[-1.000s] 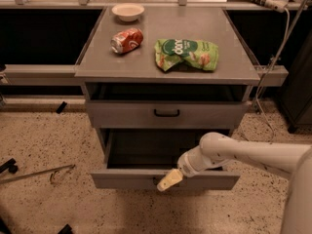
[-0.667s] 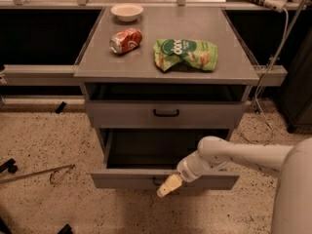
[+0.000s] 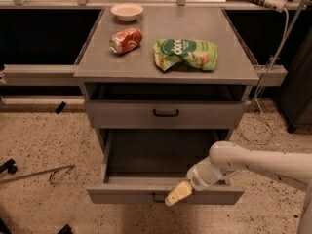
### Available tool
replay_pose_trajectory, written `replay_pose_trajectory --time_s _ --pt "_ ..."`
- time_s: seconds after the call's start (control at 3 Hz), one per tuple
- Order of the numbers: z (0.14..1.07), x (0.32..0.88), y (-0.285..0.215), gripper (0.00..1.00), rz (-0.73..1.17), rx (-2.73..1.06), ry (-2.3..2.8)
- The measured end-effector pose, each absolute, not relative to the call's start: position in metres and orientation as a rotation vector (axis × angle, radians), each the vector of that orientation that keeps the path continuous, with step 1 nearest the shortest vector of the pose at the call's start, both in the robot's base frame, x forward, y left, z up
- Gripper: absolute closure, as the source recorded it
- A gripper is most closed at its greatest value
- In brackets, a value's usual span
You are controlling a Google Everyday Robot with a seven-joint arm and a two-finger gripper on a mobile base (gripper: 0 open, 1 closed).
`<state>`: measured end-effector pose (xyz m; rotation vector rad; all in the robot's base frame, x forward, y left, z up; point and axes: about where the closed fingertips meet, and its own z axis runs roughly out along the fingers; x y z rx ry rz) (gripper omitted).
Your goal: Open middle drawer
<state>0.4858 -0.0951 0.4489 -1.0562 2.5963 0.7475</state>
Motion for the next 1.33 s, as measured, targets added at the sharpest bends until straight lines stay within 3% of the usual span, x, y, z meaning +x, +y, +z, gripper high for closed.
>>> replay_pose_trajectory --time_s 1.33 --pt "0.442 0.444 -0.095 0.00 0.809 -1.086 2.650"
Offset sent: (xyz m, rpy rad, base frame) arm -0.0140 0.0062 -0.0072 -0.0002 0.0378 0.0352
